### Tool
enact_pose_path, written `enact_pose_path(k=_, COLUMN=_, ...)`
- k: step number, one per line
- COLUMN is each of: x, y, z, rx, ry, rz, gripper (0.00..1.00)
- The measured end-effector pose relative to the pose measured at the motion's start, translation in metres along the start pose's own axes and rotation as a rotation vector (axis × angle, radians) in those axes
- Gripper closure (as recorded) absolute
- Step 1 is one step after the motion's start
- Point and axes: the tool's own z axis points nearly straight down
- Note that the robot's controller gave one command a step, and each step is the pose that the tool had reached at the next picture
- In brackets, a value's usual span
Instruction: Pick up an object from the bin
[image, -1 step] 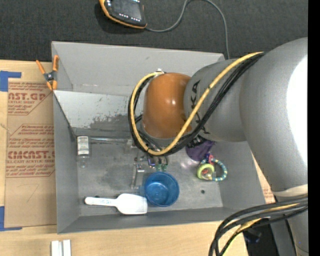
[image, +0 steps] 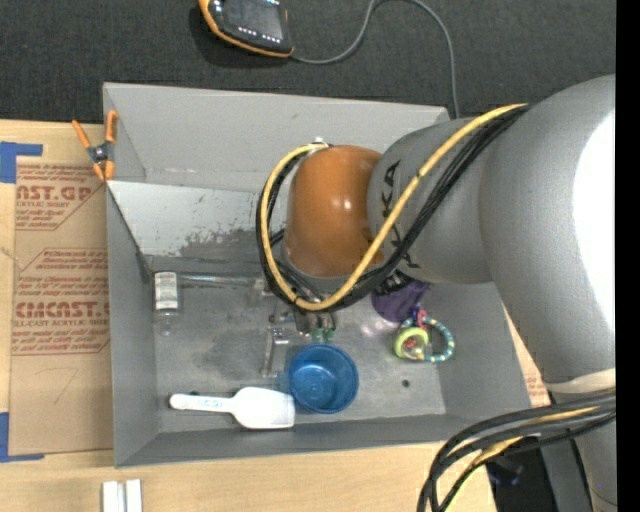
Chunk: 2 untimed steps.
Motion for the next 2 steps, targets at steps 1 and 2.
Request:
enact_pose_path(k=1, x=0.037, y=-0.059, z=0.04, rx=0.0, ry=-0.002, rz=0.023, gripper=0.0)
enact_pose_path(k=2, x=0.012, y=-0.113, z=0.053, rx=0.0, ry=-0.003, rz=0.012, gripper=0.0)
